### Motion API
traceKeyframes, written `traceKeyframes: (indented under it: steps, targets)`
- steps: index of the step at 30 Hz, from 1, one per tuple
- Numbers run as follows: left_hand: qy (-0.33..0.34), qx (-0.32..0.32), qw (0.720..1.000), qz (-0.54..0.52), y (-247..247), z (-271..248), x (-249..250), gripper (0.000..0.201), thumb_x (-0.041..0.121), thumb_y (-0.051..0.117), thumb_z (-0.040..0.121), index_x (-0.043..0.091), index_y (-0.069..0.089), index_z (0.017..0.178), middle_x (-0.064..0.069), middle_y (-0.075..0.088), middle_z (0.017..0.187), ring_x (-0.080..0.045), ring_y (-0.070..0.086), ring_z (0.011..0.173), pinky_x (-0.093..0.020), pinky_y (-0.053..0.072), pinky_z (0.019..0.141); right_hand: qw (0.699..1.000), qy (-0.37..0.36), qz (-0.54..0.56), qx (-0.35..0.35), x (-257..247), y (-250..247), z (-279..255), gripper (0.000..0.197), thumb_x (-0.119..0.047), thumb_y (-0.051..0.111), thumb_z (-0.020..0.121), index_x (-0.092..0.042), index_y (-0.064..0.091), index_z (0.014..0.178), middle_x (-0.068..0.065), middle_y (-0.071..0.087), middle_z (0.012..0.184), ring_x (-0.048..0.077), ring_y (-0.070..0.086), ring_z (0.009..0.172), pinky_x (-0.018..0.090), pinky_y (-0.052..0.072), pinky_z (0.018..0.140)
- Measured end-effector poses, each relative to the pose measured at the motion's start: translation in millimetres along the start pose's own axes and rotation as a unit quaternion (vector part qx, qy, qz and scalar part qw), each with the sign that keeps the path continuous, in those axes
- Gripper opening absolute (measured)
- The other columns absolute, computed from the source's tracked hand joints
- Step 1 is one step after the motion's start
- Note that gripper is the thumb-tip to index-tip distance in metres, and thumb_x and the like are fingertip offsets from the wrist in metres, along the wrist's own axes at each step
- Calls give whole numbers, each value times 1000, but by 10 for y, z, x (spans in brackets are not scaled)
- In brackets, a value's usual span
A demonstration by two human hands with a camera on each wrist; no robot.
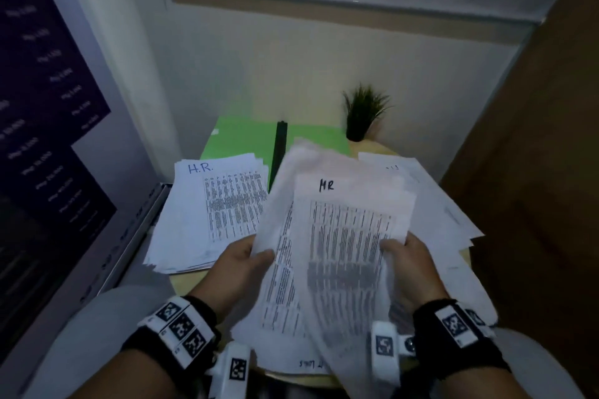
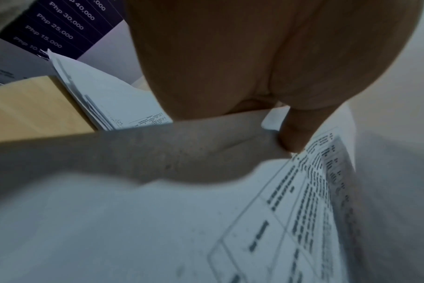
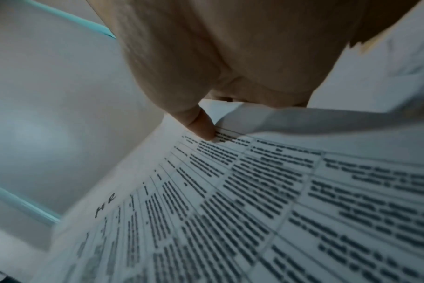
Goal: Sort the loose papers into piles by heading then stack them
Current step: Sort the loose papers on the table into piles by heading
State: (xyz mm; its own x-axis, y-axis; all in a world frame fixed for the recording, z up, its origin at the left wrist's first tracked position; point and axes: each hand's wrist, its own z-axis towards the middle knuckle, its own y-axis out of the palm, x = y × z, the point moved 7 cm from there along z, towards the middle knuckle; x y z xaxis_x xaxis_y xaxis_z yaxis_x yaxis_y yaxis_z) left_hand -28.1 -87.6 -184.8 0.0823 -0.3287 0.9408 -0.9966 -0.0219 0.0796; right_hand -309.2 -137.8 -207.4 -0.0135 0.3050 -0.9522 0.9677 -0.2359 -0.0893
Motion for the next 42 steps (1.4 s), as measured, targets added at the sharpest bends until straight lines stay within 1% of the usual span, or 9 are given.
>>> traceKeyframes:
  steps: [3,6,10,16,19,26,33,39,42]
  targets:
    - [-48,-14,999,-22,26,35,-116,33,28,47,107,7,69,120,-12,76,112,-34,71,107,-35,59,85,998,49,33,-23,193,83,64,29,-15,63,90,-2,62,117,31,67,115,53,66,100,53,53,91]
    - [-96,-3,995,-37,42,69,-200,42,64,48,97,38,63,126,16,67,123,-16,64,116,-41,40,111,1000,21,18,4,156,72,60,13,-9,60,98,-14,65,110,16,72,113,37,69,102,42,53,90]
    - [17,39,993,108,81,116,-2,14,38,57,101,30,66,107,8,74,96,-20,70,93,-35,56,78,999,-45,-23,0,-40,128,-61,20,-11,58,101,-23,70,112,-7,76,110,17,72,103,43,54,101]
    - [187,144,959,155,66,6,324,18,14,60,100,31,65,100,19,70,97,6,67,91,-13,51,71,961,-277,-15,25,-830,174,-616,26,-9,52,105,-30,57,120,-21,65,116,-14,60,108,4,47,87]
    - [251,147,950,110,107,-78,470,23,5,57,100,24,64,112,21,68,103,17,62,93,-1,45,74,944,-327,5,38,-941,201,-782,32,-5,51,105,-28,51,128,-24,62,116,-17,57,107,2,44,86]
    - [169,124,973,94,-49,166,137,42,-1,57,97,37,55,114,16,69,111,9,65,98,-13,51,76,978,-209,-24,5,-284,418,-509,40,7,54,97,-28,50,115,-12,67,105,-13,63,86,10,50,72]
    - [36,101,968,226,-118,447,-423,27,15,46,97,31,51,119,3,66,111,-15,63,103,-48,55,92,988,-40,-149,-29,529,574,-258,30,-5,53,97,-27,59,117,-5,71,101,20,69,91,37,57,83]
    - [28,126,951,281,-118,448,-402,26,7,41,99,24,49,116,-3,63,100,-19,60,89,-34,49,76,970,-23,-228,-79,601,611,-272,30,-9,55,93,-19,65,119,-2,74,107,23,69,96,37,57,89]
    - [53,175,950,253,-290,430,-180,18,2,41,99,12,53,109,-5,58,87,-16,53,74,-28,39,60,978,-17,-192,-77,514,534,-238,18,-4,53,95,-18,64,93,-14,69,77,11,65,66,37,57,70]
